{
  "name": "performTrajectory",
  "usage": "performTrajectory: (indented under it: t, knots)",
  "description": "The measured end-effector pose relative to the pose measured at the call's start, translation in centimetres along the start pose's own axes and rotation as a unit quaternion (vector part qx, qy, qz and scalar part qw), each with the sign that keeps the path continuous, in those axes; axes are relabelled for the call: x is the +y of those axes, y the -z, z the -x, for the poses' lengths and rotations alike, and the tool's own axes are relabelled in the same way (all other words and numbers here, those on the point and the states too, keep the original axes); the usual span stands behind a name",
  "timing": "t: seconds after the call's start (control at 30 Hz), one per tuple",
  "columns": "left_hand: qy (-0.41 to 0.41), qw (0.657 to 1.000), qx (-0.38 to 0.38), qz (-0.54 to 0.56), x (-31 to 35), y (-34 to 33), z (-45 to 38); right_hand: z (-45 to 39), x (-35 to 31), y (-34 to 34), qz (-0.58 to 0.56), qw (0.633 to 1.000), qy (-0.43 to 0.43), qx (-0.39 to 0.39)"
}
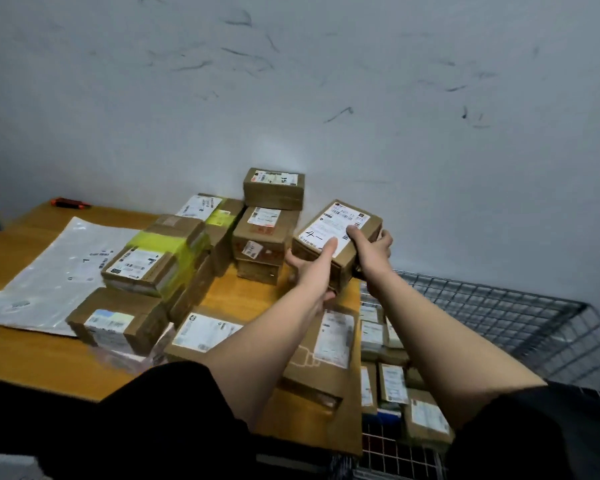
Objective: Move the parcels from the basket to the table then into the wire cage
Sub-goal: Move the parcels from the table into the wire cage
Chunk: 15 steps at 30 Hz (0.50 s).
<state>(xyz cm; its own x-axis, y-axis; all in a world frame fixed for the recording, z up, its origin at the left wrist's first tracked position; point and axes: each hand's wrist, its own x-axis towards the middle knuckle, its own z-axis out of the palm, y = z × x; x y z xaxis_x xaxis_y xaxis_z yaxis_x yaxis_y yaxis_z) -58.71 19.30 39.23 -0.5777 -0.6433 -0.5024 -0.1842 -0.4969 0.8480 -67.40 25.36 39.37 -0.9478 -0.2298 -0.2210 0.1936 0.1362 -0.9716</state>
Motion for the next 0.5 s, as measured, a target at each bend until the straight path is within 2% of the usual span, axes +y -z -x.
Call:
performTrajectory:
  t: [0.17, 0.27, 0.33, 0.5]
  knots:
    - [0.037, 0.997, -0.068, -0.028, -3.3, -7.7, -0.5, -4.1, 1.7, 9.6, 0.011, 0.997, 0.008, 0.072]
    - [0.078, 0.99, -0.116, -0.03, -6.2, -12.3, -0.4, -7.1, 3.7, 15.3, 0.008, 0.998, -0.01, 0.058]
    - [0.102, 0.988, -0.111, -0.01, -8.8, -15.8, -0.7, -9.4, 5.6, 18.6, -0.007, 0.999, -0.048, 0.018]
    - [0.124, 0.992, -0.033, -0.013, -15.9, -21.5, -2.5, -13.5, 12.1, 23.9, 0.014, 0.987, -0.151, -0.06]
